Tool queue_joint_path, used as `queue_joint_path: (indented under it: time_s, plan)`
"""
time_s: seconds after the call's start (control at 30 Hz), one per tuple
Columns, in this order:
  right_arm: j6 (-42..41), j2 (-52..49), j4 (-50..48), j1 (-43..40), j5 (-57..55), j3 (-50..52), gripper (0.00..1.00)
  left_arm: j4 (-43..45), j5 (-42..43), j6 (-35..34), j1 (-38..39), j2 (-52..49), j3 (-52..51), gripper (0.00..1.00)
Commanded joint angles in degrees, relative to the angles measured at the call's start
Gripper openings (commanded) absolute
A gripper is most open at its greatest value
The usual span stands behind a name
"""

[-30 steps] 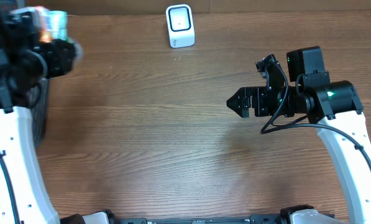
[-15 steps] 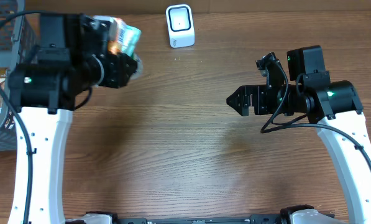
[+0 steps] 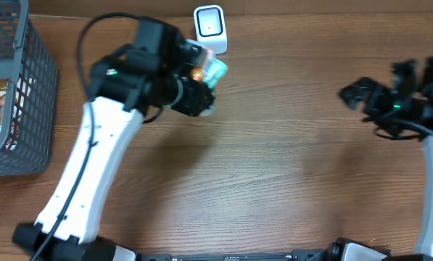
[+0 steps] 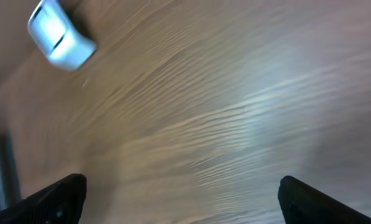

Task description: Scan the item barcode

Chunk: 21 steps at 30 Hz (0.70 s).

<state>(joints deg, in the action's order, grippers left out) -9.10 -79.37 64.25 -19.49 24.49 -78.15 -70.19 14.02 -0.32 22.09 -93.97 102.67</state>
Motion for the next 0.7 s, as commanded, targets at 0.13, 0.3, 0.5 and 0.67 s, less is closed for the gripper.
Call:
queue_joint_path:
  time_s: [0.13,0.3,0.5,0.67]
  plan:
    - [-0.74,-1.07,0.74,-9.97,-0.48,-1.20,1.00,4.48,0.39,-3.45,9.03,-8.22,0.94,0.44]
    - [-0.74,-1.07,0.74,-11.02,-0.48,-1.20,1.00,8.04,0.39,-6.01,15.69,-14.75,0.94,0.44]
    - [-0.74,-1.07,0.74,-11.02,-0.48,-1.20,1.00,12.26,-5.14,-6.64,23.61,-21.03,0.94,0.41]
    - [-0.74,-1.07,0.74,-11.02,-0.48,-1.20,1.00,15.91,-12.26,-7.69,28.74,-23.58,0.92,0.41]
